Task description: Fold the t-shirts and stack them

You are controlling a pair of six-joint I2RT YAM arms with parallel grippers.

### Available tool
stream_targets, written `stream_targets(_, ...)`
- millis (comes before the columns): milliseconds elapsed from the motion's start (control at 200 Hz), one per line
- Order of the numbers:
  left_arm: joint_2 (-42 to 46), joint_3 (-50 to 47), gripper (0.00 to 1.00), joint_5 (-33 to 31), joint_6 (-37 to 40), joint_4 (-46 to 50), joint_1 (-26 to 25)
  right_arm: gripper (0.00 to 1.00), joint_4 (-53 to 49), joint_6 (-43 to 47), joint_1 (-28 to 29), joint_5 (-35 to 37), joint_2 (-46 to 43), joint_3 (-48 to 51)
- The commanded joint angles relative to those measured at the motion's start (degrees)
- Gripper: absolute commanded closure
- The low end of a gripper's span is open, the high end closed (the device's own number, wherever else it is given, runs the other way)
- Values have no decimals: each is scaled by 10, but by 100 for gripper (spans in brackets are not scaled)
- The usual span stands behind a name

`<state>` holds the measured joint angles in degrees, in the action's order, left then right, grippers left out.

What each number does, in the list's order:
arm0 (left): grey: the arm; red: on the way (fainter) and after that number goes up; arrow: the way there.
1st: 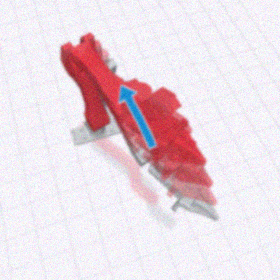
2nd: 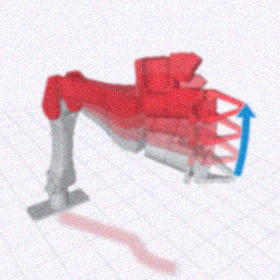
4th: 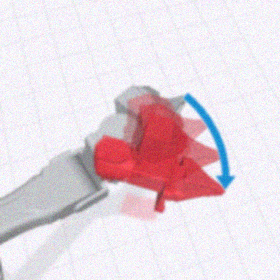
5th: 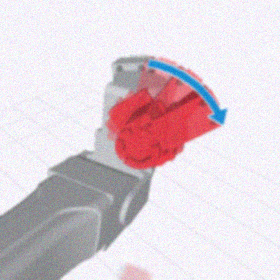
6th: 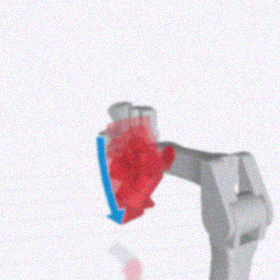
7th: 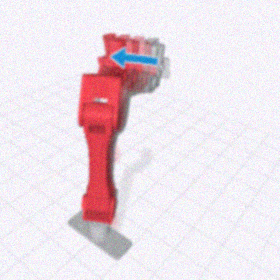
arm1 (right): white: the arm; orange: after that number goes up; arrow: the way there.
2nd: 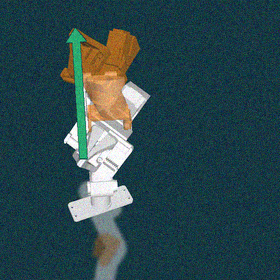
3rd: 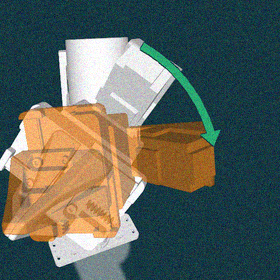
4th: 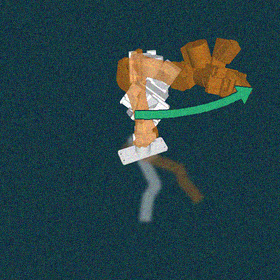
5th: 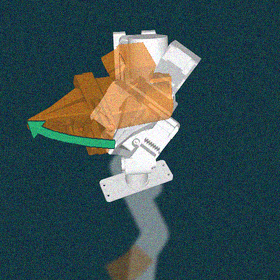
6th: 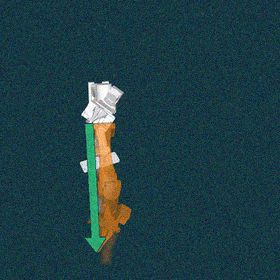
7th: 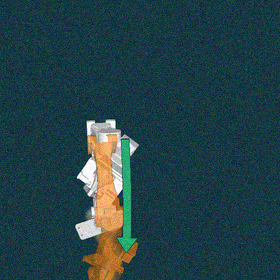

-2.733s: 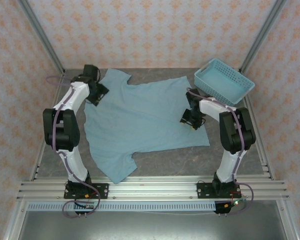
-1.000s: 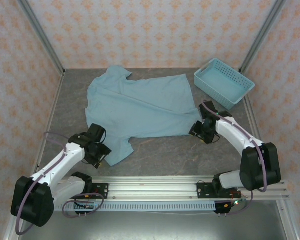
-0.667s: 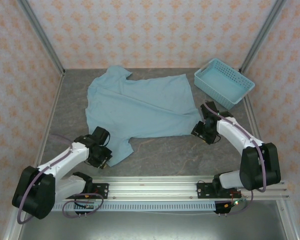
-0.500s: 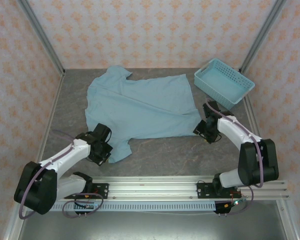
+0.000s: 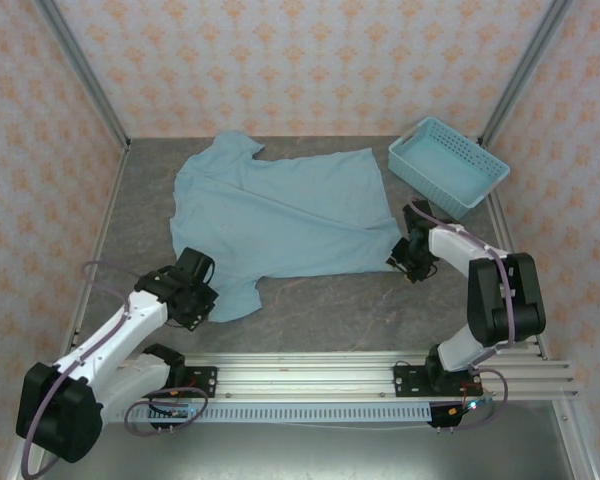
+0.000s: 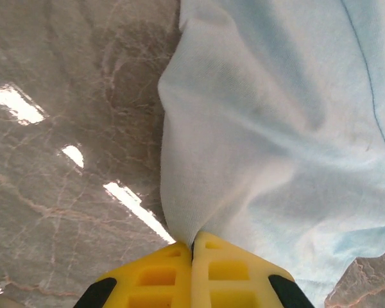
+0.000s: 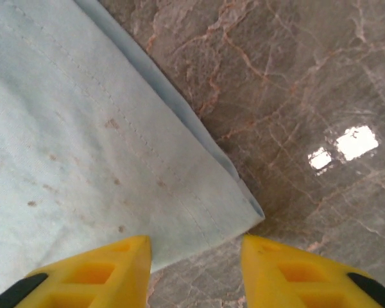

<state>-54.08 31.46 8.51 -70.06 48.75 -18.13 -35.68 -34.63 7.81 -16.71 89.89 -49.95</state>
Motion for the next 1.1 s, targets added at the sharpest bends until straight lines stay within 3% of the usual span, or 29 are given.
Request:
stream_targets(0,27,15,100,-15,9,83,-2,69,13,-5,-2,18,16,-6)
stream_targets(215,66,32,100,-53,0,147,-2,93,1,-24,3,4,-27,32)
stream_targets(330,86,53,100,-87,-15,186,-2,100,-33,-37,19,-4,-77,57)
stream_targets(500,120,107,100,-145,-32,257,-2,100,-102,-58,86,-21,-124,64)
stream_targets(600,124,113,100,-148,-35,267,-2,100,-127,-72,118,-12,-139,73)
stream_targets(736,124,89,100,-123,-44,254,-3,100,-129,-78,120,8,-150,86)
stream_targets(916,117,106,100,-134,-20,200,-4,100,-139,-85,120,25,-167,65)
stream_targets(1096,29,174,100,-140,44,135,-4,100,-151,-96,116,35,-169,27)
